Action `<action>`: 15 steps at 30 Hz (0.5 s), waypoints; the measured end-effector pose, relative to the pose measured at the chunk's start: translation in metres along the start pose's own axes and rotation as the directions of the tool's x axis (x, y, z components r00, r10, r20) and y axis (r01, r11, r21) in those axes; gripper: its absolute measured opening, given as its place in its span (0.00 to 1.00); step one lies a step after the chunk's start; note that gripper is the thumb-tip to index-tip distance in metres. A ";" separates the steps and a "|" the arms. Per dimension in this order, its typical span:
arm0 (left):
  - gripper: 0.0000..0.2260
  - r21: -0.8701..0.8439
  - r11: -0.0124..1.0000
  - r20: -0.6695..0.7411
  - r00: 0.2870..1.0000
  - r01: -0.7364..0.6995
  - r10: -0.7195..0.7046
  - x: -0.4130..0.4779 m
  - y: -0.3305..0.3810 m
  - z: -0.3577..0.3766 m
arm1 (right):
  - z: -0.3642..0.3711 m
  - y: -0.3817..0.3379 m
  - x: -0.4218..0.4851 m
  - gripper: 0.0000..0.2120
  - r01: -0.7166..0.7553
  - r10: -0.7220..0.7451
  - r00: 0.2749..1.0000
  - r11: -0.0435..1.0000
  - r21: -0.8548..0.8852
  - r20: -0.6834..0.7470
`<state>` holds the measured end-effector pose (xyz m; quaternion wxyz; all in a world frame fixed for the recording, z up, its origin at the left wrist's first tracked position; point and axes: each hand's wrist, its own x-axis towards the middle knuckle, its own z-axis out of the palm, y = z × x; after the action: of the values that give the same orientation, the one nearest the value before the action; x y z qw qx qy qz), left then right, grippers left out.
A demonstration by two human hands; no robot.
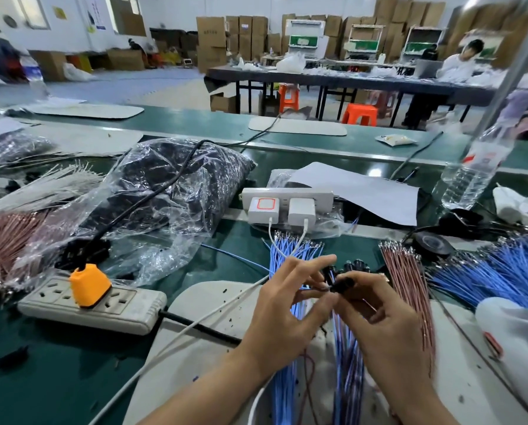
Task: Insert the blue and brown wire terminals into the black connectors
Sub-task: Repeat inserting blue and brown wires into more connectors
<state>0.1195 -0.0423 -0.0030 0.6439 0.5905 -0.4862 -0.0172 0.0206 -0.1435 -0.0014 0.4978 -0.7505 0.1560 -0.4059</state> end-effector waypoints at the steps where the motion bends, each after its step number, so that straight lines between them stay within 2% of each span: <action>1: 0.17 -0.001 1.000 0.006 1.000 0.002 -0.002 0.001 0.000 0.000 | 0.000 0.000 0.000 0.15 -0.010 0.010 1.000 1.000 0.021 -0.001; 6: 0.17 0.044 0.999 -0.002 1.000 0.007 -0.007 0.001 -0.001 0.001 | 0.003 -0.005 -0.002 0.15 -0.005 -0.011 0.993 0.991 0.133 0.118; 8: 0.15 0.066 0.998 0.012 1.000 -0.002 0.002 0.001 -0.001 0.002 | 0.003 -0.003 -0.002 0.18 -0.006 -0.003 0.996 0.994 0.111 0.087; 12: 0.13 0.100 0.995 -0.020 1.000 -0.018 0.020 0.001 -0.005 0.002 | 0.003 -0.003 -0.001 0.12 0.017 -0.018 1.000 0.999 0.027 0.024; 15: 0.11 0.066 0.998 -0.050 0.999 -0.018 0.021 0.001 -0.004 0.003 | 0.002 -0.004 -0.002 0.12 -0.002 0.002 1.000 1.000 -0.021 0.016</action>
<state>0.1207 -0.0463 -0.0060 0.6363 0.6069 -0.4758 0.0200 0.0205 -0.1392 0.0004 0.4913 -0.7588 0.1572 -0.3978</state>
